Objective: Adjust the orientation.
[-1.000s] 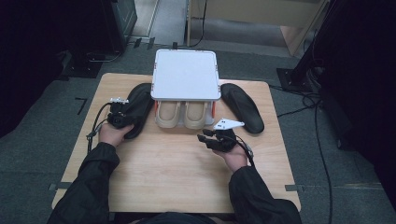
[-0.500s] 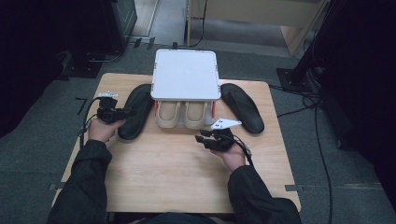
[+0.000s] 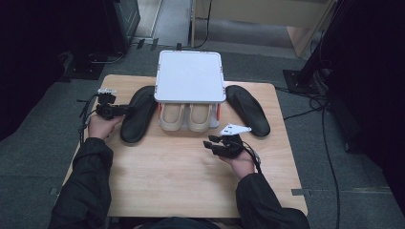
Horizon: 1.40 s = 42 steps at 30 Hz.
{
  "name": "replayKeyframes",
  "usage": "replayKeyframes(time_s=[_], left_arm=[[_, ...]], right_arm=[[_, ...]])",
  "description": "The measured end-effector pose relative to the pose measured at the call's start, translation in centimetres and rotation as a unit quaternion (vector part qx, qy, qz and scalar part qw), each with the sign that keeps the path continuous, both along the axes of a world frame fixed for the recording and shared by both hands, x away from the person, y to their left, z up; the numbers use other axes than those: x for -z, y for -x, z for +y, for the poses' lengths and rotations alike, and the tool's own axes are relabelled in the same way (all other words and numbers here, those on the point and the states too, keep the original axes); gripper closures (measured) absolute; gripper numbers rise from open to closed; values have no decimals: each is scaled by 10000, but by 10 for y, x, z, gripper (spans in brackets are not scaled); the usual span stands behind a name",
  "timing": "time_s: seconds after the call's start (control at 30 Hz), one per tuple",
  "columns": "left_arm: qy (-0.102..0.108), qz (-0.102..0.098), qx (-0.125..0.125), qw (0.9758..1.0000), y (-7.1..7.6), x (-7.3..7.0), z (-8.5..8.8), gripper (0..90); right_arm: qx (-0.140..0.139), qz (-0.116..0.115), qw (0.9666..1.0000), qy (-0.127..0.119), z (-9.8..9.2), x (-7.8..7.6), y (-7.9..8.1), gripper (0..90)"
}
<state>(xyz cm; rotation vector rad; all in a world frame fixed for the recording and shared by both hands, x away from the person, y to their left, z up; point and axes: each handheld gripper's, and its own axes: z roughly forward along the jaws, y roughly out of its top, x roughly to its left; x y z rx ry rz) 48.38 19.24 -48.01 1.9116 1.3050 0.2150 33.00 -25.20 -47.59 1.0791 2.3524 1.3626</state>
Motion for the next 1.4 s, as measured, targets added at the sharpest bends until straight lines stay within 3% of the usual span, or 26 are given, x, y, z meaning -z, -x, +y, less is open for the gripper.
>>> replayKeyframes(time_s=[0.3, 0.67, 1.0, 1.4], left_arm=[[2, 88, 62, 9999, -11, 9, -7, 620], [173, 214, -41, 9996, -10, 5, -7, 678], [344, 270, -171, 9989, -7, -5, 0, 683], [515, 201, -214, 9982, 9, -25, 11, 684]], right_arm=[[92, -4, 10000, 14, -5, 2, 4, 624], [95, -4, 10000, -1, -6, 2, 4, 624], [112, 5, 9999, -28, -5, 1, 4, 624], [-44, 22, 10000, -31, 4, 1, -3, 624]])
